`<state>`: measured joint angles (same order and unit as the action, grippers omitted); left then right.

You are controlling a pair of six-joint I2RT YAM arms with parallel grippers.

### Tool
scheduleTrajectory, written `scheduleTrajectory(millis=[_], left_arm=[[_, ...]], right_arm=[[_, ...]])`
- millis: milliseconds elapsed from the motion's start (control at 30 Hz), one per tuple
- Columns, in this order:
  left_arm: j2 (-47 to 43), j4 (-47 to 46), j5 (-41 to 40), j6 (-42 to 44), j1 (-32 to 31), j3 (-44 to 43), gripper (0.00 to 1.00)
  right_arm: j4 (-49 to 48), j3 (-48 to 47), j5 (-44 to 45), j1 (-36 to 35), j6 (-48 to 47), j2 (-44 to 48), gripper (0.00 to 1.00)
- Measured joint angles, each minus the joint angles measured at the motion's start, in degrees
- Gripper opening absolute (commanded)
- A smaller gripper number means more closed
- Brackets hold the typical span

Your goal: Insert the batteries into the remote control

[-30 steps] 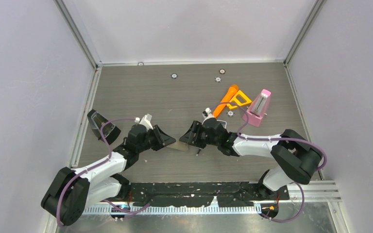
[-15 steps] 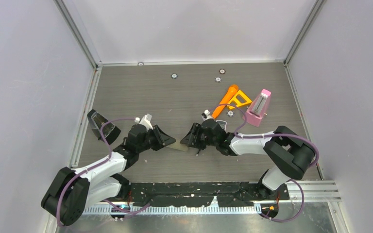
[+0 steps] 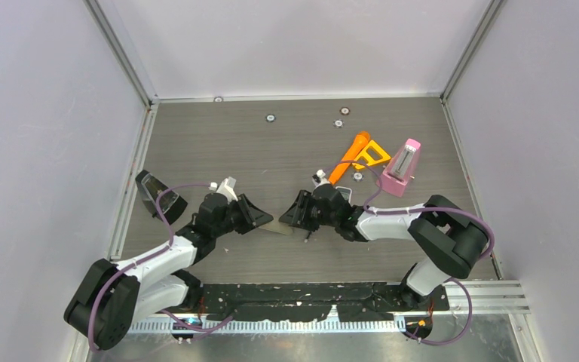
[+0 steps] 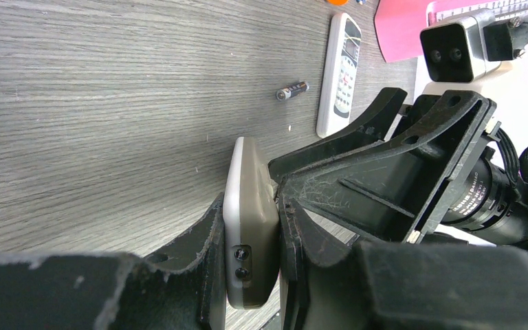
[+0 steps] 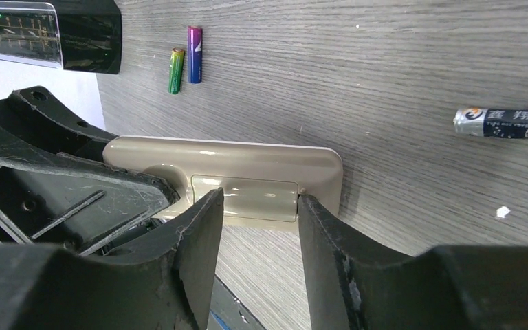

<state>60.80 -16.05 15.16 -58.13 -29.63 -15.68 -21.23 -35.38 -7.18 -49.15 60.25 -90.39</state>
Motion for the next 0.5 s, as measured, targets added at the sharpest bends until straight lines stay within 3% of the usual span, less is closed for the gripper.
scheduleTrajectory(millis=[500], left_arm=[[0.04,-0.20,-0.72,-0.04,0.02,0.02,0.00]], right_arm=[[-0.61,-0.76,-0.42,0.35,-1.68,-1.29,0.53]])
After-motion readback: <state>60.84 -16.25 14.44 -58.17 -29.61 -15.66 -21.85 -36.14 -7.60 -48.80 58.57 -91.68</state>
